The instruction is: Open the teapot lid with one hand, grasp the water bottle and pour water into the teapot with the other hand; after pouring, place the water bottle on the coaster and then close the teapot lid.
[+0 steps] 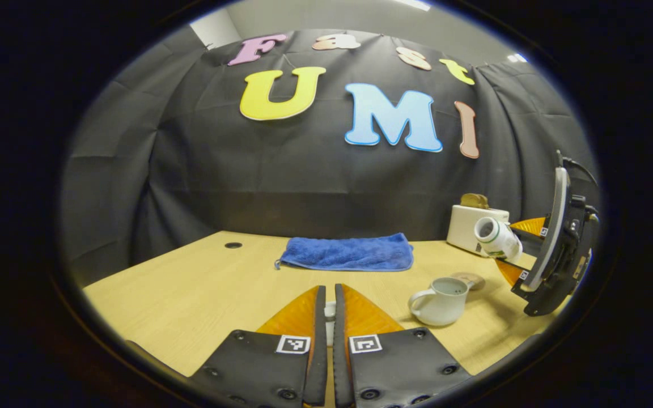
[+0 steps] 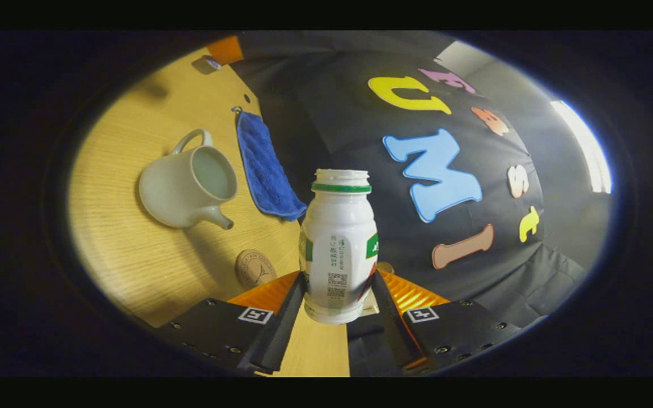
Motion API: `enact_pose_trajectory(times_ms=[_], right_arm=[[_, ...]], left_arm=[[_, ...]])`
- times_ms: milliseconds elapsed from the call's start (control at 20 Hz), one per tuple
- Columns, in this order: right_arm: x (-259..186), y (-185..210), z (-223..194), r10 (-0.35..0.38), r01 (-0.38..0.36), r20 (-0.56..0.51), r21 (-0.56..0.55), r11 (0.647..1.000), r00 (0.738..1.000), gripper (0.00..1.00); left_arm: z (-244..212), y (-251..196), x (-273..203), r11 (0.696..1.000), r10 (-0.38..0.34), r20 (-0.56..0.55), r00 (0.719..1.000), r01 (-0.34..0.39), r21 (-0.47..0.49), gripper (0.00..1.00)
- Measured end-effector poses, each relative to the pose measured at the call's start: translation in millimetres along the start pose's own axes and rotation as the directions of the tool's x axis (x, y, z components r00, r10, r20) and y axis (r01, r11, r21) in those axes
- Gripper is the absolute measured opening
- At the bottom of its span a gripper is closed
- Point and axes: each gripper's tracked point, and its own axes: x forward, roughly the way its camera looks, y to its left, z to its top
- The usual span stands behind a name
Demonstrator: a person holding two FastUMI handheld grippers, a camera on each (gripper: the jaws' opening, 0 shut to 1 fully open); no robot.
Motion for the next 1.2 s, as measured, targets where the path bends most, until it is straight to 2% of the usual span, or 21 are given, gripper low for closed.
enact_pose_trajectory(times_ms=[300,500,1200], right_arm=[[9,-3,10,-0.001,0.011,0.052,-0.181,0.983,0.999,0.70],[13,-7,12,0.000,0.020,0.071,-0.285,0.958,0.997,0.70],[15,-17,26,-0.020,0.076,0.119,-0.483,0.872,0.993,0.70]], left_arm=[[0,5,0,1.000,0.010,-0.001,1.000,-0.010,0.004,0.15],[-1,6,1,1.000,0.011,-0.003,1.000,-0.011,0.001,0.15],[4,11,0,1.000,0.010,0.013,1.000,-0.010,0.000,0.15]])
